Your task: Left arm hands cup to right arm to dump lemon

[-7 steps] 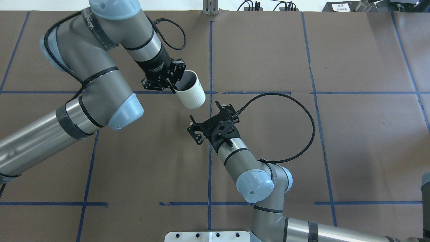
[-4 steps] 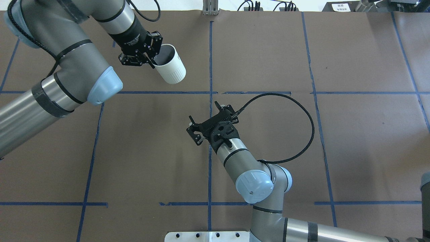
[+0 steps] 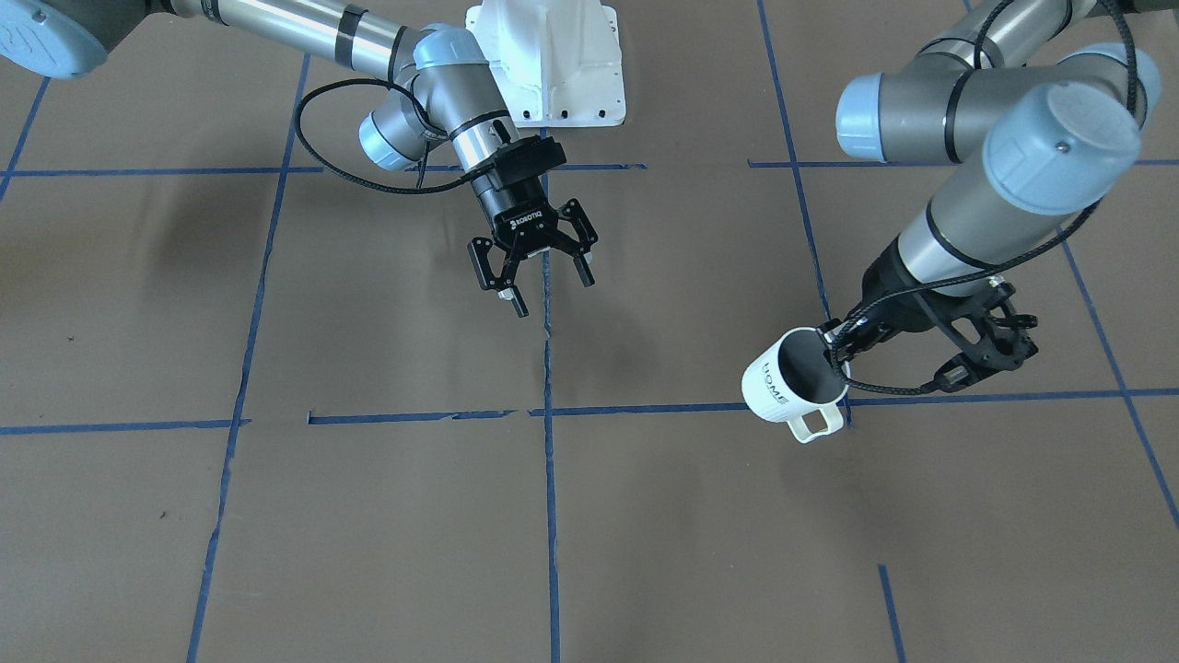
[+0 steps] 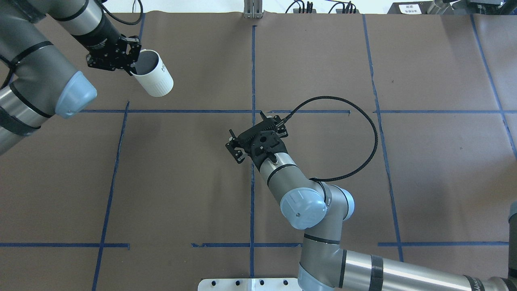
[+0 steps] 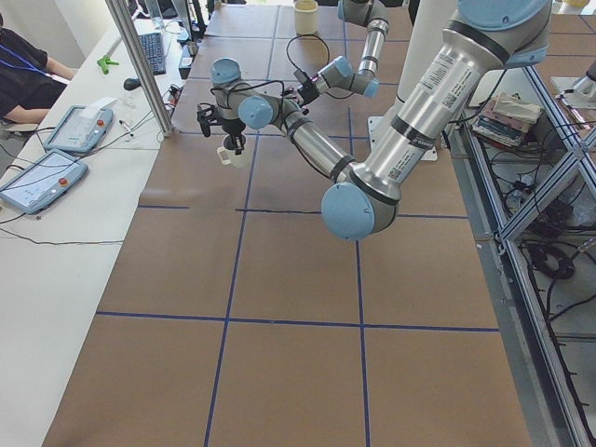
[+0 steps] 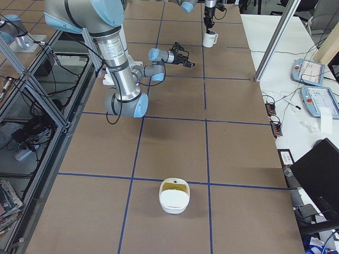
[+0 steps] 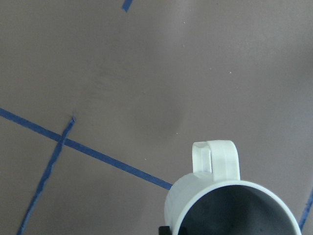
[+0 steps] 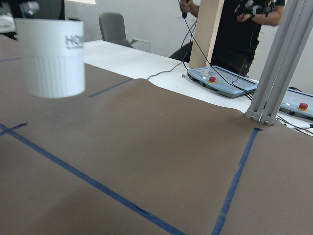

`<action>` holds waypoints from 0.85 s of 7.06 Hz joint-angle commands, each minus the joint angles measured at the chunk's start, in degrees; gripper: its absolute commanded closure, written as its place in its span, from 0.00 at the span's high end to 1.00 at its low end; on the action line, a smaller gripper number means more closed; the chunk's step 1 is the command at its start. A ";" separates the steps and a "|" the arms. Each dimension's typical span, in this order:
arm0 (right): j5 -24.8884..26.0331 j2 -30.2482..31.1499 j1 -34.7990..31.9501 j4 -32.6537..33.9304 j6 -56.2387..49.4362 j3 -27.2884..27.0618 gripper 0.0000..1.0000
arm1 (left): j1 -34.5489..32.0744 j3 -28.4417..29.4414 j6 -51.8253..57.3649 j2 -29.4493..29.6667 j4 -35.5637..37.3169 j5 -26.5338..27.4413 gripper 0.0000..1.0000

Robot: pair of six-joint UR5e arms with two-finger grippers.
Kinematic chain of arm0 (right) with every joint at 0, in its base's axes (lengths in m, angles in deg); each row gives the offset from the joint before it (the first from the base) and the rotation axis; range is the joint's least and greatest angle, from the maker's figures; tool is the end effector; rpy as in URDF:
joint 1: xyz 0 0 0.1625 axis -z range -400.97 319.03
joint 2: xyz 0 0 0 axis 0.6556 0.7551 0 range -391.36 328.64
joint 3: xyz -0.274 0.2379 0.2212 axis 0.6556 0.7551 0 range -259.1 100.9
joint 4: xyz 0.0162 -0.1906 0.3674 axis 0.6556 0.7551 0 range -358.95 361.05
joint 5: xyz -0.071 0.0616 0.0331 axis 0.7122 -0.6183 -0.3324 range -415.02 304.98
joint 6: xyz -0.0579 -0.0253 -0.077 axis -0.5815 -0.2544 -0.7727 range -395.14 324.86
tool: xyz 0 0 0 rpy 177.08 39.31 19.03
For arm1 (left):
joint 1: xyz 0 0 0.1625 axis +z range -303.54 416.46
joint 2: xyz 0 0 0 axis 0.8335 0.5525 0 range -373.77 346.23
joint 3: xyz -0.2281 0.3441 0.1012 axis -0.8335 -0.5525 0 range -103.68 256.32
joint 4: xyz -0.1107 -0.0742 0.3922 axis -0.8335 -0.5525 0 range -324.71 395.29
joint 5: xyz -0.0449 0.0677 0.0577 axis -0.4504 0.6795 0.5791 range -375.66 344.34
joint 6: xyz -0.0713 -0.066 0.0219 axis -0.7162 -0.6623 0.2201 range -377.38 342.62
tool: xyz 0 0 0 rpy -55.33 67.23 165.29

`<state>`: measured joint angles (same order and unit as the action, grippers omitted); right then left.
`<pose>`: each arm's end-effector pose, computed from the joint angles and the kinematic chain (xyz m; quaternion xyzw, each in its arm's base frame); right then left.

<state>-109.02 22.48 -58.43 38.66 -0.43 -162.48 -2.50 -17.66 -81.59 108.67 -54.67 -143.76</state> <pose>-0.5965 -0.3889 0.2250 0.5576 -0.3636 -0.0412 0.7451 0.2840 -0.6113 0.2923 -0.0302 0.4270 -0.1587 0.8897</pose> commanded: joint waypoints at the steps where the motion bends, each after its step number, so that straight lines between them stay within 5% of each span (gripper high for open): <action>1: -9.06 0.47 -5.54 14.45 1.06 -4.67 1.00 | -3.77 -3.99 16.08 -3.51 6.52 0.12 0.00; 3: -30.95 1.78 -16.41 18.70 5.63 -5.21 1.00 | -5.11 -8.82 24.80 -9.82 7.26 0.39 0.00; 6: -57.27 4.58 -32.41 36.97 3.63 -6.53 1.00 | -5.20 -17.61 31.30 -21.50 6.47 0.47 0.00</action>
<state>-156.38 25.49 -84.65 69.87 4.29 -168.76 -7.65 -32.16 -54.00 91.95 -47.89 -143.33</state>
